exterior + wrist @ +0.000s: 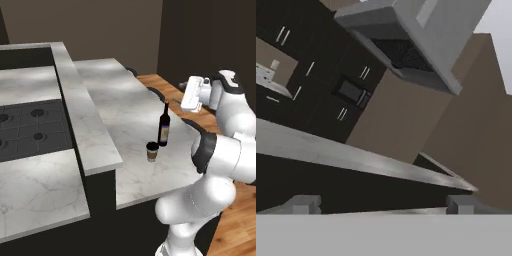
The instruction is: Move the drinks to the dining counter.
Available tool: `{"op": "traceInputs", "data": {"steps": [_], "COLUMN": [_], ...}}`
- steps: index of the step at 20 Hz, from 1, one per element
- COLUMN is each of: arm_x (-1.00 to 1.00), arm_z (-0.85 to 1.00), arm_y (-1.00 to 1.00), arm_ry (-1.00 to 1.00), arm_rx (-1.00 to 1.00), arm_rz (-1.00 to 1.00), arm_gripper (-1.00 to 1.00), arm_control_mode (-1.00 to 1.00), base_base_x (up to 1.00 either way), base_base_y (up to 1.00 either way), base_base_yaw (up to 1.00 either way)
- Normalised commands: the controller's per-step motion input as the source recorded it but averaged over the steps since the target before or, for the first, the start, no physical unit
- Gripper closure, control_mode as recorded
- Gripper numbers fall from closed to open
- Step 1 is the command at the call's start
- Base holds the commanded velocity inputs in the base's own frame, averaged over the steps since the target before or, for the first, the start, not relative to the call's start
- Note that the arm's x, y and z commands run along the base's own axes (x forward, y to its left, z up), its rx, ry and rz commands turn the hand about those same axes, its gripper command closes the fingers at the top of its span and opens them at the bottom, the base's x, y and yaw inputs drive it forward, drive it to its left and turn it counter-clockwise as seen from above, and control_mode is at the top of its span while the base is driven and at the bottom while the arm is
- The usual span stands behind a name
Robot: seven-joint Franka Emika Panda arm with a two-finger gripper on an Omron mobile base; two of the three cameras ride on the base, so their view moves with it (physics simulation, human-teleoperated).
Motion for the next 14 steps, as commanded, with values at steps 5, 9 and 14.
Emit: {"op": "traceInputs", "data": {"steps": [5,9,14], "arm_x": [-1.00,-0.99,-0.79], "arm_z": [0.00,0.00,0.00], "arm_y": [0.00,0.08,0.28], "arm_ry": [-0.21,-0.19,-0.14], "arm_rx": [-0.01,-0.04,-0.09], "arm_rz": [0.12,0.14,0.18], "arm_gripper": [-1.00,-1.00,-1.00], "arm_control_mode": [-1.00,-1.00,-1.00], "base_base_x": [0.00,0.00,0.00], "base_base_y": [0.00,0.00,0.00], "base_base_yaw": [0.00,0.00,0.00]}}
